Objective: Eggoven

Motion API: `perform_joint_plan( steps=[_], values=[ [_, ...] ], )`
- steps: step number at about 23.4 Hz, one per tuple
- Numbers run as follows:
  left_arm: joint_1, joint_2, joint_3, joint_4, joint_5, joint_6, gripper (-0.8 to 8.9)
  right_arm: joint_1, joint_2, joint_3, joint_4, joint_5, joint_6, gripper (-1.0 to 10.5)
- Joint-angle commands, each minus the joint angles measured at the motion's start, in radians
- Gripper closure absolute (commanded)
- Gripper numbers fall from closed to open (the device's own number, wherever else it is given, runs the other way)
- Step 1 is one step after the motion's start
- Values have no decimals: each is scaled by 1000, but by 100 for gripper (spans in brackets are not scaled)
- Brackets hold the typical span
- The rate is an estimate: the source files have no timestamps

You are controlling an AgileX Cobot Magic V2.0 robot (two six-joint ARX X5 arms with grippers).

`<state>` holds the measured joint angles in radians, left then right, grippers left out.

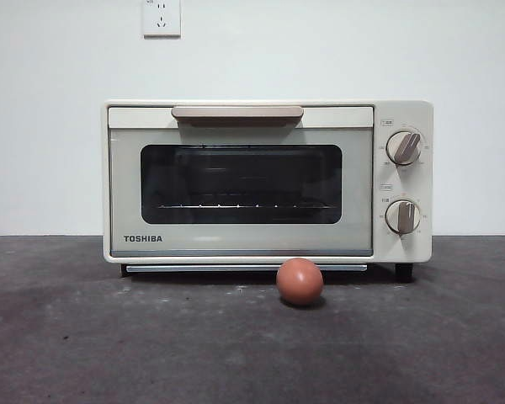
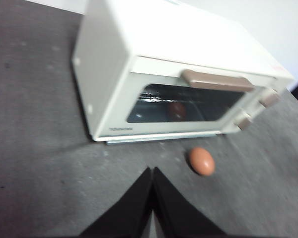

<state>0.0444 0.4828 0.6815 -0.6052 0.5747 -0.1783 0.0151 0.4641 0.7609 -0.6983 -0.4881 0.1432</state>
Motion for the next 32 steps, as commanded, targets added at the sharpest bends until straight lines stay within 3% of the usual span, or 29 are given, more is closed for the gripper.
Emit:
perform_joint_plan(
  steps=[1, 6, 15, 16, 19, 20, 24, 28, 32],
  values=[
    [-19, 31, 56, -65, 9, 88, 806, 22, 52, 64, -100, -62, -123, 942],
    [-74, 61, 103, -211, 9, 166, 806, 83, 97, 98, -209, -122, -179, 942],
    [-127, 61, 103, -269, 9, 188, 806, 172, 97, 98, -250, -122, -188, 941],
    [-129, 61, 103, -269, 9, 188, 806, 174, 97, 98, -247, -122, -180, 933],
    [-131, 61, 103, -269, 9, 188, 806, 175, 97, 98, -245, -122, -166, 647],
    [-131, 61, 103, -269, 9, 188, 806, 175, 98, 98, -244, -122, -146, 610],
    [-131, 61, 103, -264, 9, 188, 806, 188, 147, 98, -220, -125, -108, 609],
    [-131, 61, 103, -263, 9, 188, 806, 258, 262, 98, -66, -115, -24, 609],
    [-131, 61, 103, -263, 9, 187, 806, 405, 428, 98, 98, 29, 41, 609]
  ],
)
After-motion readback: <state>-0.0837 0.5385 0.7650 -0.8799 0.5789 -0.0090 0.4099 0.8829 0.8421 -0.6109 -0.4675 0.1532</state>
